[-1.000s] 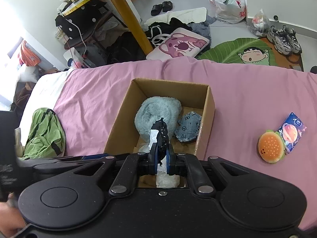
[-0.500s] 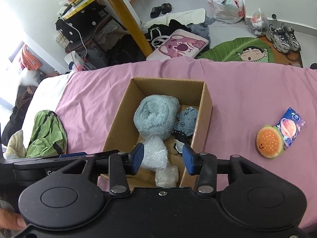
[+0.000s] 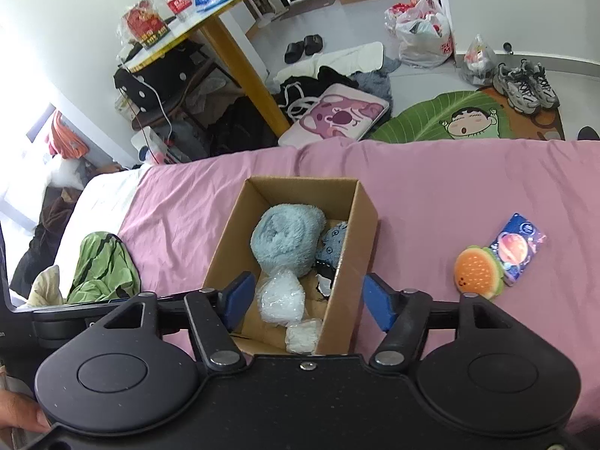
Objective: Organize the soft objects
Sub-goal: 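Open both grippers to drop the bubble bag and lace cloth into the box, then move both tools toward the burger plush and blue tissue pack on the bed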
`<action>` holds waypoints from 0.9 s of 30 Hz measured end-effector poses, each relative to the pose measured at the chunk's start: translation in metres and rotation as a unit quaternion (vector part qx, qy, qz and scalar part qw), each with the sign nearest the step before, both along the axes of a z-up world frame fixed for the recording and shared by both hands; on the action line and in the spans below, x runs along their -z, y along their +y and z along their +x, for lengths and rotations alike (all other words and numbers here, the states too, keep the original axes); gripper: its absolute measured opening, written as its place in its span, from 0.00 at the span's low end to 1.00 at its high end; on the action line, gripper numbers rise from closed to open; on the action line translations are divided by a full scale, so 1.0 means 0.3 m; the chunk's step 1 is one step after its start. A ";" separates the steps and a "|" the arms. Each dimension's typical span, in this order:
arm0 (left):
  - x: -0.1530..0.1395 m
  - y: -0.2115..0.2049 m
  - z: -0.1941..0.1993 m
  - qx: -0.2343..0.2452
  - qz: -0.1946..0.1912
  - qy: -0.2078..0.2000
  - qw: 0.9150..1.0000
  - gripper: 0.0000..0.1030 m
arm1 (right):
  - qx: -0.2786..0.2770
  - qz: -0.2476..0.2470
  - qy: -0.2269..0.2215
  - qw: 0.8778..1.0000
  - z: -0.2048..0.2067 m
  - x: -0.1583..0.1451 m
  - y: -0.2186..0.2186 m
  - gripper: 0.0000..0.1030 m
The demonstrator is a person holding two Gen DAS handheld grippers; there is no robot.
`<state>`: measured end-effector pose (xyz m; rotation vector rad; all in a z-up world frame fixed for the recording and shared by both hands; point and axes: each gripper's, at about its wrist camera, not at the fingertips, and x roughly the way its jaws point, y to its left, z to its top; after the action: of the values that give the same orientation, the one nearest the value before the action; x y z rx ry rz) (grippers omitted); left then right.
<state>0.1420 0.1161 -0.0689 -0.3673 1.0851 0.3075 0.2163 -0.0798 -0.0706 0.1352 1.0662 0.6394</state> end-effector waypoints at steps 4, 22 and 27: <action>-0.027 -0.049 -0.016 0.004 0.007 -0.010 1.000 0.94 | 0.003 0.014 -0.011 1.000 -0.012 -0.018 -0.047 0.81; -0.140 -0.246 -0.070 0.001 0.049 -0.065 0.997 0.99 | 0.027 0.059 -0.043 0.997 -0.059 -0.069 -0.291 1.00; -0.162 -0.301 -0.085 0.006 0.058 -0.072 0.996 0.99 | 0.028 0.065 -0.051 0.996 -0.072 -0.081 -0.349 1.00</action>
<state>0.1164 0.0258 -0.0202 -0.2737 0.9240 0.3271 0.1947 -0.1846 -0.0464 0.2429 0.9201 0.6589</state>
